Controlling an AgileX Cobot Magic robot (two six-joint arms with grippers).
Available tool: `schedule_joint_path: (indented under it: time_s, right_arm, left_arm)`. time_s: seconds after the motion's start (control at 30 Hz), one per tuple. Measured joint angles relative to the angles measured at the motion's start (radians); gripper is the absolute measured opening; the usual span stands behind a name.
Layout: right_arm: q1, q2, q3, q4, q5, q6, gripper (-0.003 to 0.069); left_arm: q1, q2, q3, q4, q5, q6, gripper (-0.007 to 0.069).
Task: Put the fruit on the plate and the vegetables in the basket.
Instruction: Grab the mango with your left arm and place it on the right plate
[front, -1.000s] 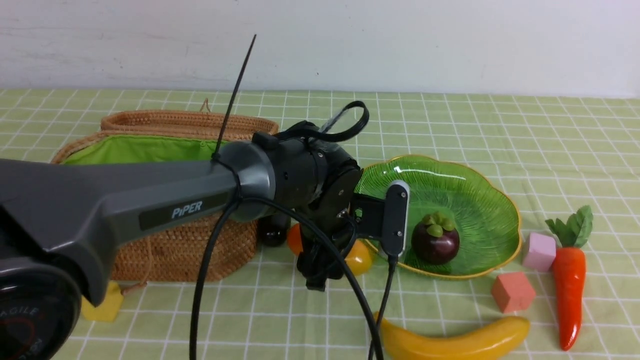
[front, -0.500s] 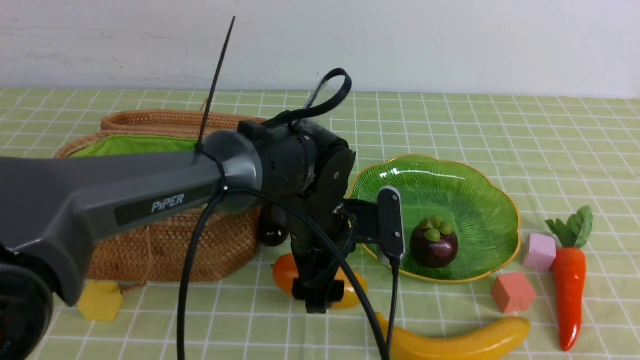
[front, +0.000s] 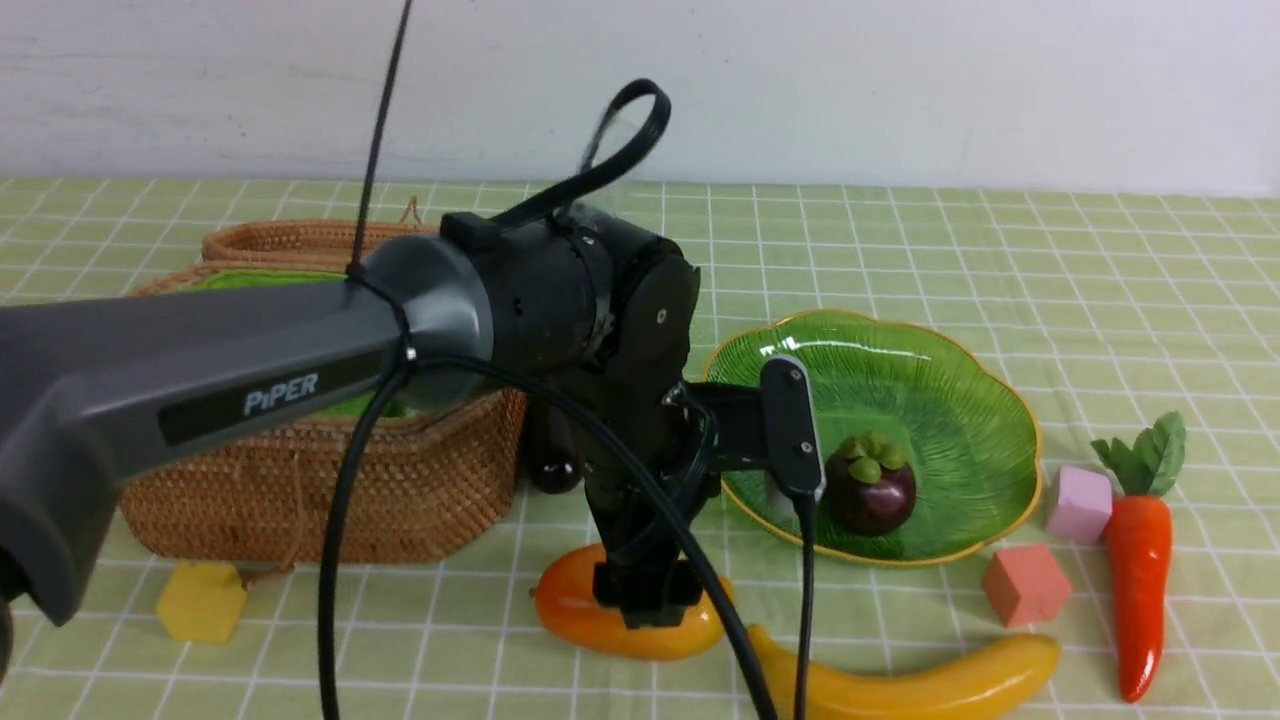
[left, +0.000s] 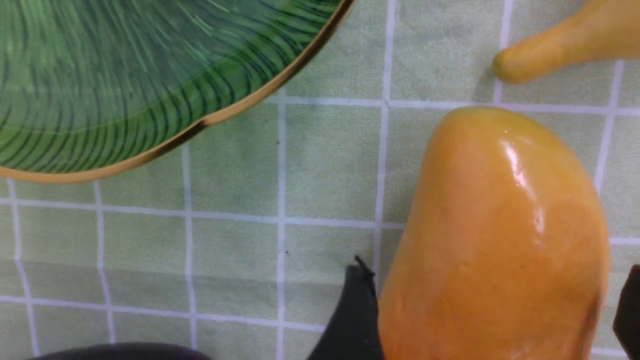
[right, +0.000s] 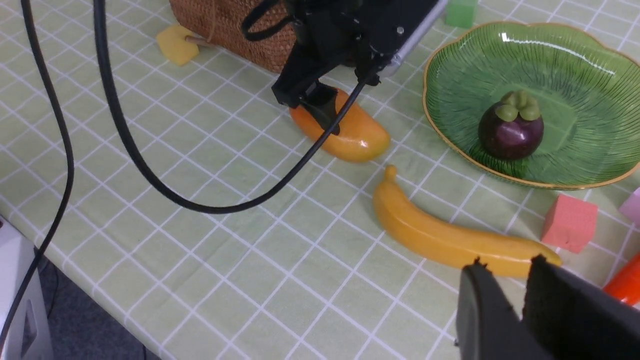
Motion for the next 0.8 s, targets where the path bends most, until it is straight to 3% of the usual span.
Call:
schedule_joint_path:
  time_s: [0.33,0.53,0.8]
  right_arm:
    - [0.0,0.0,0.0,0.0,0.0,-0.015,0.014]
    - [0.0,0.0,0.0,0.0,0.001,-0.015,0.0134]
    - [0.0,0.0,0.0,0.0,0.002,-0.016,0.0128]
  left_arm:
    - [0.0,0.0,0.046,-0.129,-0.015,0.123,0.0627]
    - [0.0,0.051,0.093,-0.104,-0.14,0.128,0.0622]
    - [0.0,0.094,0.093,-0.066,-0.147,0.085,0.0563]
